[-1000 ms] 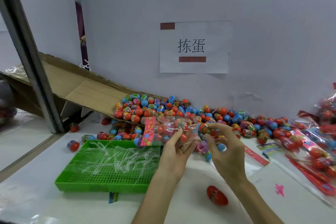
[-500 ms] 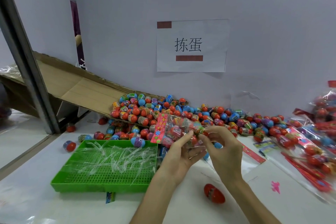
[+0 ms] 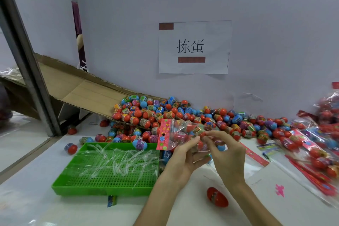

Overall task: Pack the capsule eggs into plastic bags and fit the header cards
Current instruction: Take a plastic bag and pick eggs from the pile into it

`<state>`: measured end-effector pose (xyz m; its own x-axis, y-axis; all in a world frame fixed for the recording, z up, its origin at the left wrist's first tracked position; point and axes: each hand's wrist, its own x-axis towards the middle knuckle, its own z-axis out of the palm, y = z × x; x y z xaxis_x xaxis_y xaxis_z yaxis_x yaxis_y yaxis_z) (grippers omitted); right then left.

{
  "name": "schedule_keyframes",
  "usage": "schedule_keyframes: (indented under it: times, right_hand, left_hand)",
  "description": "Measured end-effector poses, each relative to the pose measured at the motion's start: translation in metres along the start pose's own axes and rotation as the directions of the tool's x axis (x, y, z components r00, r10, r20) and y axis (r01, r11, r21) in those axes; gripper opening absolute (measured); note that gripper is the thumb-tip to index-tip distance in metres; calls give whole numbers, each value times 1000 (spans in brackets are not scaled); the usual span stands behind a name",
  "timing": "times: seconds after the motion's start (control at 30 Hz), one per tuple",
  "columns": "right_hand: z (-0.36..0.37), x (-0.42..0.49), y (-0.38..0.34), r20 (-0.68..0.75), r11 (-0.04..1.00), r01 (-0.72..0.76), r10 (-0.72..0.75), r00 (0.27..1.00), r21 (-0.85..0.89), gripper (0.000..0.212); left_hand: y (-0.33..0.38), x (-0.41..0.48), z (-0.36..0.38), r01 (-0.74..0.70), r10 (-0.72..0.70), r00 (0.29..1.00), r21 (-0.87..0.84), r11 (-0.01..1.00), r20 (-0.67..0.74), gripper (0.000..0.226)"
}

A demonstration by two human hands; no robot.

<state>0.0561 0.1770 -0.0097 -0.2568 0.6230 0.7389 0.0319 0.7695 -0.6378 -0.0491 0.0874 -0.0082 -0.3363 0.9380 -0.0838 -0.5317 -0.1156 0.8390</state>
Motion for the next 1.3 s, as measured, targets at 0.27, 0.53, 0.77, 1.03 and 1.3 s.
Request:
schedule_keyframes:
  times: [0.27, 0.53, 0.77, 1.03, 1.3]
  right_hand:
    - [2, -3, -8, 352, 999, -48, 38, 935, 21, 51]
    - [5, -3, -6, 117, 998, 44, -50, 992, 52, 52]
    - [2, 4, -8, 335, 857, -473, 393, 856, 204, 51]
    - [6, 0, -11, 361, 774, -505, 378, 853, 383, 10]
    - [-24, 29, -2, 232, 526, -535, 535, 812, 661, 15]
  left_hand:
    - [0, 0, -5, -9, 4, 998, -87, 996, -57, 34]
    - [-2, 7, -7, -19, -4, 996, -271, 963, -85, 26]
    - [0, 7, -5, -4, -24, 996, -326, 945, -81, 41]
    - [-4, 3, -1, -3, -2, 1000, -192, 981, -26, 24]
    - [6, 3, -1, -129, 113, 991, -327, 936, -69, 34]
